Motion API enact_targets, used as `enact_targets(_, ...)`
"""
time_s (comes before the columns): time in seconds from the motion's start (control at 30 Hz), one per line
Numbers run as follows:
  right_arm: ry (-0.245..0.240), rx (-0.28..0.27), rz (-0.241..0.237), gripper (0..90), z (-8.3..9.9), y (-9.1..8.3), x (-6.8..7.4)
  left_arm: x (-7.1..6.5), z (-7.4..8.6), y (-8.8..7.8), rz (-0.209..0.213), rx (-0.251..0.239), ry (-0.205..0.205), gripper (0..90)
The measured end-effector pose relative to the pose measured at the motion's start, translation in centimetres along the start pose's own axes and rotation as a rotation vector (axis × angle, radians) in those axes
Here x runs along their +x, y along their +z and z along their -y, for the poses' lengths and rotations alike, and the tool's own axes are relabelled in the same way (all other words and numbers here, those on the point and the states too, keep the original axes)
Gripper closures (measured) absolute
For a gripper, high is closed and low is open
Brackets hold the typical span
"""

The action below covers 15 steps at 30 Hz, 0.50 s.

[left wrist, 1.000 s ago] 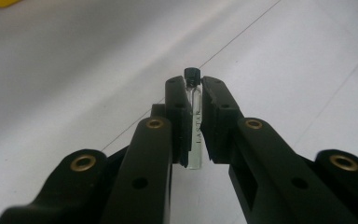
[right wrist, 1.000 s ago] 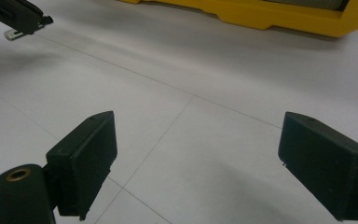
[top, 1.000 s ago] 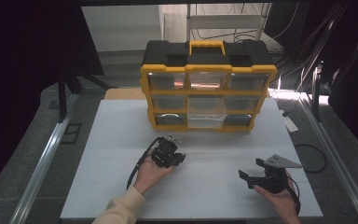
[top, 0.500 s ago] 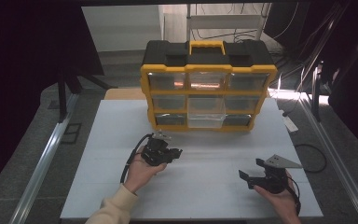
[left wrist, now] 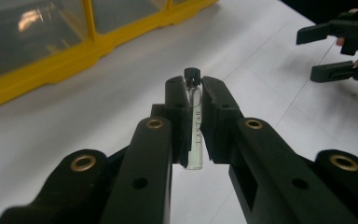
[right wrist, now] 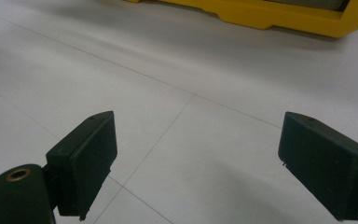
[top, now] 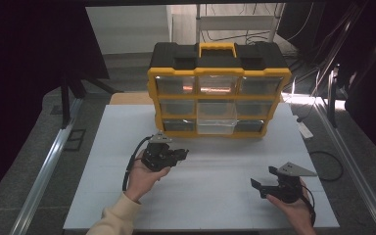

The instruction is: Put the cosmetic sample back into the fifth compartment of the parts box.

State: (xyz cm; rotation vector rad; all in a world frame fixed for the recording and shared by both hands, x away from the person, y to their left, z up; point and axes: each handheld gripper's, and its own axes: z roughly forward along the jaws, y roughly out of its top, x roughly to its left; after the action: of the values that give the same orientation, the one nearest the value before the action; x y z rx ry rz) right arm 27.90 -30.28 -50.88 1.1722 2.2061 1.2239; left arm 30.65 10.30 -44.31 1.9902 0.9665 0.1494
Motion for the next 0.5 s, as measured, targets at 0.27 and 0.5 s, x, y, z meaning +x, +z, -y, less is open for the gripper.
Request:
enact_targets(0.27,-0.004,0.003,0.001,11.3,0.0,0.0,0.0,0.1,-0.2,-0.7,0.016,-0.038,-0.006,80.6)
enact_targets(0.5,-0.011,0.004,0.003,11.4,0.0,0.0,0.0,0.0,-0.5,-1.5,0.012,-0.071,0.006,80.6)
